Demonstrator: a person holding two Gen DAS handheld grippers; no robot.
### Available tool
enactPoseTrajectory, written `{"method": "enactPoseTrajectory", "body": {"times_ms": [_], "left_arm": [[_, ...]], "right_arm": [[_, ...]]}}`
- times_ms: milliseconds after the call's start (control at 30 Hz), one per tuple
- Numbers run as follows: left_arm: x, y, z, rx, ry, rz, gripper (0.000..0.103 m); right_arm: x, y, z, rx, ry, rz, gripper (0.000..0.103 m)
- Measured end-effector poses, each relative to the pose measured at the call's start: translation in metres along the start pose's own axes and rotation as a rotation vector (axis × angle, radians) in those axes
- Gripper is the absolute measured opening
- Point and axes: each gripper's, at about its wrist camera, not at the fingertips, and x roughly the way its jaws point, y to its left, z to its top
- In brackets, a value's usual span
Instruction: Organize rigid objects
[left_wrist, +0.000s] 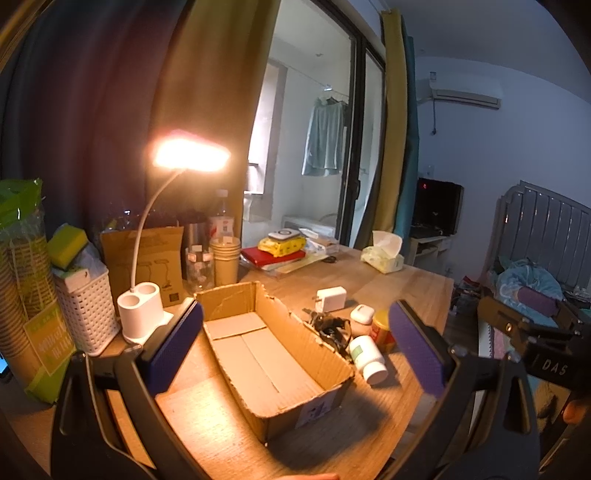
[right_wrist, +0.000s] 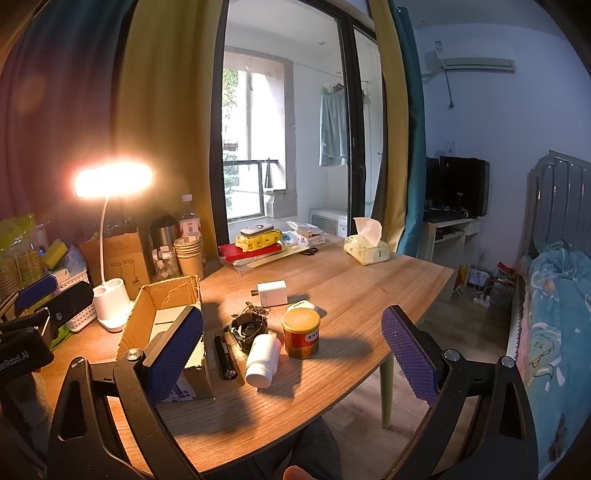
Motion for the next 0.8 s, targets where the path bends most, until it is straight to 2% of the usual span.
{"method": "enactPoseTrajectory", "body": {"times_ms": [800], "left_arm": [[0.0028,0.0018,-0.0019,-0.009,0.007,0.018,0.101]], "right_arm": [[0.0006,0.0001,-0.0007,0.002,0.000,0.001,0.099]]}}
